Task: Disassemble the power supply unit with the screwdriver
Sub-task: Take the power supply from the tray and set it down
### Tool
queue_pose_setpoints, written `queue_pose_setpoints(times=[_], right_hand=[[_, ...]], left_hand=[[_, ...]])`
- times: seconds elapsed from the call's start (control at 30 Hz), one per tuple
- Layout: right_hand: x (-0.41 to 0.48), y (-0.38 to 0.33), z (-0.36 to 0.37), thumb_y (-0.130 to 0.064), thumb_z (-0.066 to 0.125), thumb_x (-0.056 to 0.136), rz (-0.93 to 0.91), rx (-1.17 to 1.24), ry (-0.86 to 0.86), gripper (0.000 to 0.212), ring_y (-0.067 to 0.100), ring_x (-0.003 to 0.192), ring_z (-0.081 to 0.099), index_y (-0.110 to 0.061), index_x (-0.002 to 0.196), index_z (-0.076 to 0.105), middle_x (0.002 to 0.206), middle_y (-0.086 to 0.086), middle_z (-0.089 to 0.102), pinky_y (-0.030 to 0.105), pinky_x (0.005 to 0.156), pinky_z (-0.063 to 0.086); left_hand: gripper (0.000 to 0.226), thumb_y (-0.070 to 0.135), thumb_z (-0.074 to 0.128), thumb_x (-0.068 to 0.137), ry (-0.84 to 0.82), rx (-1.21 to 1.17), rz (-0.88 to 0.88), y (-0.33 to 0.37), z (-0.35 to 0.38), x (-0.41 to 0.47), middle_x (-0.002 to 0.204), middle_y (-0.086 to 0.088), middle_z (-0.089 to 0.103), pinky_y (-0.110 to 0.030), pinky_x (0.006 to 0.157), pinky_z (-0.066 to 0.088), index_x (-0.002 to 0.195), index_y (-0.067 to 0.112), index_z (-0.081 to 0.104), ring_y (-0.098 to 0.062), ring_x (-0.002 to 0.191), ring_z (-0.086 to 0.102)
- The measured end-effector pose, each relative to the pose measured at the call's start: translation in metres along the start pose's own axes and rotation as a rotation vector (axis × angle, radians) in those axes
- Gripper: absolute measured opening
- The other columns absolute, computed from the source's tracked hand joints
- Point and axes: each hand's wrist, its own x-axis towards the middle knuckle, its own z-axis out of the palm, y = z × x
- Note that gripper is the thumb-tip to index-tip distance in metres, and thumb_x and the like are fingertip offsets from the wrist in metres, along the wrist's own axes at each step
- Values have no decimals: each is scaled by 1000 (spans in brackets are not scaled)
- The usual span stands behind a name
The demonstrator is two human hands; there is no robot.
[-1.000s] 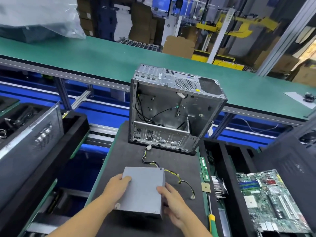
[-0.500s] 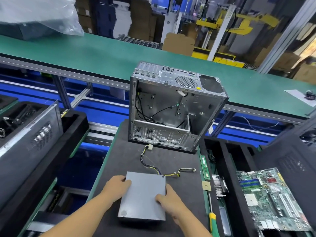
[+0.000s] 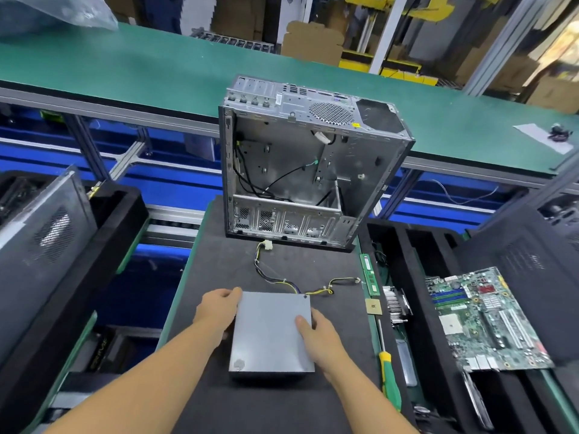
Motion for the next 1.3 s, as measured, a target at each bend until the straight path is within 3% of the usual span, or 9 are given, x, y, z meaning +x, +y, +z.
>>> queue_pose_setpoints(times=[0.13, 0.23, 0.4, 0.73, 0.83, 0.93, 1.07, 1.2, 1.3], right_hand=[[-1, 1, -8, -36, 51, 97, 11, -17, -16, 30, 2, 98, 65, -29, 126, 54, 114, -14, 66, 18, 72, 51], [0, -1, -9, -37, 51, 95, 7, -46, -23, 33, 2, 98, 65, -26, 126, 54, 114, -14, 66, 20, 72, 50], [1, -5, -14, -38, 56, 94, 45, 3, -59, 32, 5, 94, 68, -27, 124, 52, 113, -12, 67, 22, 70, 52], [1, -5, -27, -41, 64, 91, 137, 49, -112, 39, 13, 97, 68, -28, 125, 51, 112, -6, 69, 36, 81, 55], [-4, 8, -37, -59, 57, 88, 176, -84, -76, 48, 16, 110, 58, -30, 126, 51, 121, -10, 59, 37, 86, 53], [-4, 28, -54, -58, 47, 93, 128, -311, 205, 40, 21, 112, 52, -25, 114, 54, 121, -1, 58, 40, 95, 46], [-14, 52, -77, -50, 54, 87, 191, -1067, 531, 46, 28, 116, 44, -18, 118, 46, 123, 8, 46, 37, 91, 40], [-24, 73, -92, -48, 59, 86, 439, -1027, 411, 58, 27, 123, 42, -19, 129, 31, 132, 7, 36, 39, 91, 42], [-23, 90, -92, -29, 54, 93, 435, -1051, 325, 45, 28, 122, 47, -15, 127, 29, 132, 8, 39, 39, 86, 47]], left_hand=[[23, 54, 67, 83, -21, 182, 145, -2, 3, 1, 89, 3, 68, -41, 65, 62, 88, 31, 67, -20, 82, 64], [21, 52, 70, 83, -90, 139, 126, 1, -2, 2, 95, 6, 67, -35, 52, 58, 87, 31, 69, -20, 92, 60], [17, 43, 72, 86, -160, -4, 40, 2, -4, 0, 105, 11, 63, -34, 59, 51, 94, 28, 71, -23, 102, 55], [11, 32, 69, 89, -195, -58, -24, 5, 0, 2, 93, -2, 64, -40, 71, 53, 93, 22, 69, -23, 76, 56], [18, 34, 62, 90, -153, 11, 14, 8, 7, 5, 99, -8, 66, -44, 82, 53, 93, 17, 66, -31, 89, 58], [24, 32, 48, 89, -79, 107, 121, 11, 15, 6, 102, -6, 65, -37, 84, 46, 91, 20, 68, -31, 93, 55], [44, 11, 35, 94, 56, 114, 203, 24, 30, 5, 129, -4, 63, -33, 90, 39, 116, 22, 71, -29, 116, 54], [30, 11, 37, 96, -16, -383, 120, 36, 28, 10, 115, -4, 69, -33, 98, 38, 105, 18, 65, -23, 117, 59], [36, 10, 30, 97, -41, -528, 31, 34, 2, 18, 119, -13, 68, -37, 111, 32, 119, 8, 58, -24, 116, 61]])
